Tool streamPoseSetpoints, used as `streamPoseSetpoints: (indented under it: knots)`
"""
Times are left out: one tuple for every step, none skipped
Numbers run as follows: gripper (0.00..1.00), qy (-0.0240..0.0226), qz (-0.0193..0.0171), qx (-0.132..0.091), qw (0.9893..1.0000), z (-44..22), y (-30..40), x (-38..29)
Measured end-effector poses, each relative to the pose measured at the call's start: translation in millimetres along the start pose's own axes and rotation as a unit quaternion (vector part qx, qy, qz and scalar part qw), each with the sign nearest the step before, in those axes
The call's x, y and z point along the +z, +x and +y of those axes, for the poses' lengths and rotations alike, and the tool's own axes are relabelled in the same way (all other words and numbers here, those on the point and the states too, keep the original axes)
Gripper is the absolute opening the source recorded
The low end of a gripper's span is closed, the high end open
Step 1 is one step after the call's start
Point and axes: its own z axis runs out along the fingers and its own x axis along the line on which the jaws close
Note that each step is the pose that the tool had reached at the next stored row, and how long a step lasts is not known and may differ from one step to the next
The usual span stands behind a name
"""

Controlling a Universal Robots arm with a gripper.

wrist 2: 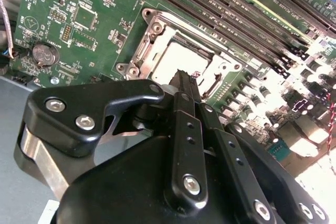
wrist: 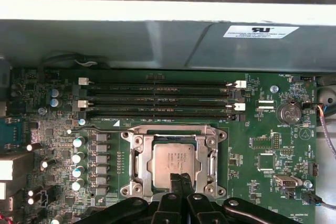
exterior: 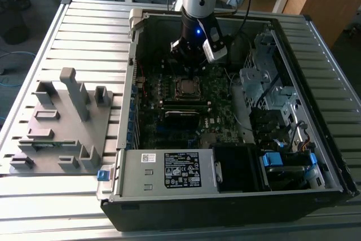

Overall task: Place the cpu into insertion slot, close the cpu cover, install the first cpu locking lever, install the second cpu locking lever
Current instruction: 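Install the first cpu locking lever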

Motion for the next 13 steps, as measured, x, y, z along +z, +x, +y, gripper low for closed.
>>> streamPoseSetpoints:
  knots:
    - [0.10, 0.0000, 0.0000, 0.000, 1.0000, 0.0, 0.8, 0.0]
    - [0.10, 0.0000, -0.0001, 0.000, 1.0000, 0.0, 1.4, 0.0]
    - [0.10, 0.0000, 0.0000, 0.000, 1.0000, 0.0, 1.9, 0.0]
    - [0.10, 0.0000, 0.0000, 0.000, 1.0000, 0.0, 2.3, 0.0]
    - [0.10, 0.0000, 0.0000, 0.000, 1.0000, 0.0, 2.6, 0.0]
    - [0.10, 0.0000, 0.0000, 0.000, 1.0000, 0.0, 2.9, 0.0]
    - [0.10, 0.0000, 0.0000, 0.000, 1.0000, 0.0, 3.2, 0.0]
    - [0.10, 0.0000, 0.0000, 0.000, 1.0000, 0.0, 3.4, 0.0]
    - [0.10, 0.0000, 0.0000, 0.000, 1.0000, 0.0, 3.6, 0.0]
    - [0.10, 0.0000, 0.0000, 0.000, 1.0000, 0.0, 3.7, 0.0]
    - [0.10, 0.0000, 0.0000, 0.000, 1.0000, 0.0, 3.7, -0.1]
    - [0.10, 0.0000, 0.0000, 0.000, 1.0000, -0.1, 3.8, -0.2]
    - [0.10, 0.0001, 0.0000, 0.000, 1.0000, -0.1, 3.8, -0.8]
